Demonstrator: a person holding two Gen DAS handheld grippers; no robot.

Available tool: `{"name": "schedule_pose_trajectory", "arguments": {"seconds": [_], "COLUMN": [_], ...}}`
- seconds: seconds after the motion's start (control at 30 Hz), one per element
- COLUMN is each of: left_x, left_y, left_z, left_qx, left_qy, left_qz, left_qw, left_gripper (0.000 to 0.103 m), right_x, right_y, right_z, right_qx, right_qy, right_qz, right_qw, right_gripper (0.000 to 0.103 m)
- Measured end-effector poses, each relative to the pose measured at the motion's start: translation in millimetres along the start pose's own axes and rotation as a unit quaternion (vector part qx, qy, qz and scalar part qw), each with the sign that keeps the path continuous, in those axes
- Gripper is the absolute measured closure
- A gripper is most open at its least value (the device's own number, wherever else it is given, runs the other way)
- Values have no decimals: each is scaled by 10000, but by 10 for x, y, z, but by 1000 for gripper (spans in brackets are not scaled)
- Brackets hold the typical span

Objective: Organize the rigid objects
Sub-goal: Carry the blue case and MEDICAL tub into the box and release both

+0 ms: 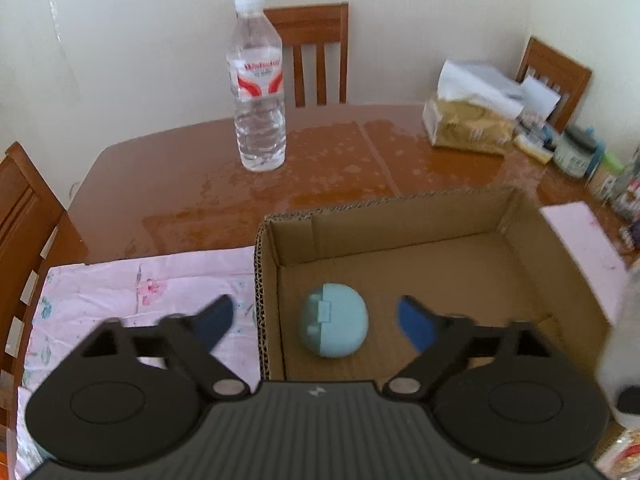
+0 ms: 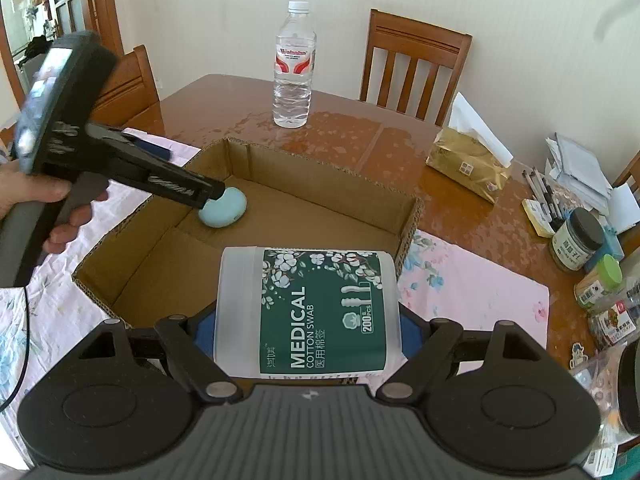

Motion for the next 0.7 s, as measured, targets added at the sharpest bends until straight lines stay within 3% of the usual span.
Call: {"name": "schedule_pose_trajectory", "arguments": {"seconds": [0.33,0.6,0.7], "left_x": [-643,-1043,-1079], "left_y": [55,179,178], "left_z": [-280,-695,-868], "left_qx": [-185,-255,-209], "left_qy": [-193,-342,-231], "left_qz": [-70,363,442], "left_qw": [9996,9984,9985], "left_gripper": [3,2,2], "right_x": [236,612,736], "right_y": [-46,-125,-181], "right_z": [231,476,581], "right_qx": [-25,-82,-11], "right_qy": [17,159,193], "right_qz": [72,52,44], "right_qw": [10000,9998,9998], "right_gripper": [17,17,16]}}
Point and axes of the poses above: each gripper's, at about its wrist camera, not at the fingertips, and x roughly the way its jaws point, y to its left, z to its top, the point moved 5 cm from there along x, roughly the way its jaws point
